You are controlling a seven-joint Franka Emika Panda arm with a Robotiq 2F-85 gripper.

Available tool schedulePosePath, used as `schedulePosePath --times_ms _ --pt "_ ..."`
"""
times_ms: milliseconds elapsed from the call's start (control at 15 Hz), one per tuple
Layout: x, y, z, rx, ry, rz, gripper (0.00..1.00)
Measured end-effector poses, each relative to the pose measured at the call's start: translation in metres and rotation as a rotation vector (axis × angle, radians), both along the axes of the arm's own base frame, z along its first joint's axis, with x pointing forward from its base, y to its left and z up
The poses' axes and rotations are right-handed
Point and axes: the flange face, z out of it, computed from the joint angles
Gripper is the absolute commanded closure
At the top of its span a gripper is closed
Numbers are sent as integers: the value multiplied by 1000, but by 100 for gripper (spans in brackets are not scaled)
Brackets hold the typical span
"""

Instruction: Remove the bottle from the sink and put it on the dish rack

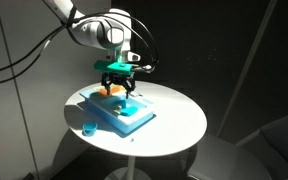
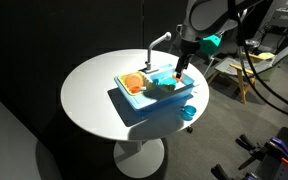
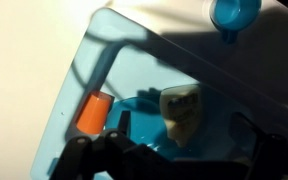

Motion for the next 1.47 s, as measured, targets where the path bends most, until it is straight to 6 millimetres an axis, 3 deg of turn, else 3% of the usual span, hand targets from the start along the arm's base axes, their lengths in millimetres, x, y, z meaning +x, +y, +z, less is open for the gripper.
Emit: schedulePosePath --times_ms 533,933,1467 --pt "4 0 -24 11 18 2 0" --pt "18 -1 -32 12 15 -1 0" --pt "21 -1 -31 12 10 -2 0"
